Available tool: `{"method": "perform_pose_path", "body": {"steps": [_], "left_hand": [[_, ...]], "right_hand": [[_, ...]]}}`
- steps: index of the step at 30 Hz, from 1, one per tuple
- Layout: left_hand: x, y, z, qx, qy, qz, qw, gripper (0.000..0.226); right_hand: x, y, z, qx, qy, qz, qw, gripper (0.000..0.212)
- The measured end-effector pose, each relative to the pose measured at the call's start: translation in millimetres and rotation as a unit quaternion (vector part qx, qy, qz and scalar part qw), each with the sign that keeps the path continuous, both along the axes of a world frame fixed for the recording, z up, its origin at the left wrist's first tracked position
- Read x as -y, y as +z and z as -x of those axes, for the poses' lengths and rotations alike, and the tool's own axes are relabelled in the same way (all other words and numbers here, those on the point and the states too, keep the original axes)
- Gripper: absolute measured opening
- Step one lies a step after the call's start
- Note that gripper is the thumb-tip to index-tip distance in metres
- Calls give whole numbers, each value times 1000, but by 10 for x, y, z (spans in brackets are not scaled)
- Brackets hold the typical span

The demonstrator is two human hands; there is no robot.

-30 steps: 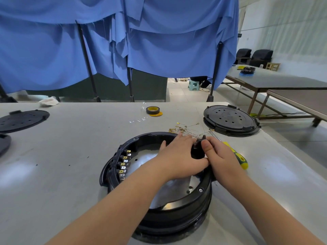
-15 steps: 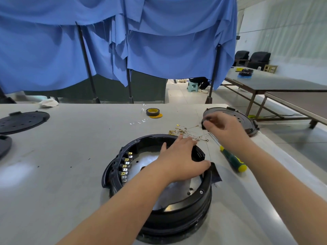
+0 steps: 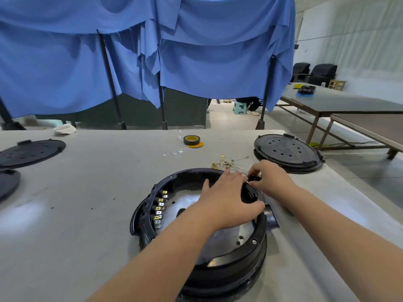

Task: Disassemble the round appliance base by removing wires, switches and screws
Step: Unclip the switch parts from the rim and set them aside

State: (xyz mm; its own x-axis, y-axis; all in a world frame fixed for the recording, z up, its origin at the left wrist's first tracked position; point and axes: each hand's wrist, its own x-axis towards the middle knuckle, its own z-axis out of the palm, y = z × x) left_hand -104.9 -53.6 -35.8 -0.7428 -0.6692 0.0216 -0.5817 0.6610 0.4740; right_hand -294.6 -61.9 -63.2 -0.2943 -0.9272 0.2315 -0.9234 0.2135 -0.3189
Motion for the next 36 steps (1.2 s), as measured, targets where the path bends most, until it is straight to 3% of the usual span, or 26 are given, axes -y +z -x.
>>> {"method": "perform_pose_path", "body": {"steps": [8,12,16,20,32,36], "left_hand": [[-15,29,-6,13,-2,2,1000,73],[-41,76,4,31,8,8,999,73],[-73,217,-23,40,8,13,999,64],[-23,383,-226,29,38,-3,999,58],[339,179,-1207,-92,246,2,965,53],[414,62,-1342,-120,315,-16,941,32]], "right_hand": [[-99,17,-3,49,-18,41,998,12],[-428,216,-163,179,-20,130,975,10],[-756,344,-382,235,22,56,970,6],[-917,395,-542,251,25,-47,966,22],[-779,471,-679,130,-20,-73,989,17],[-701,461,-717,65,-28,-61,996,21]]}}
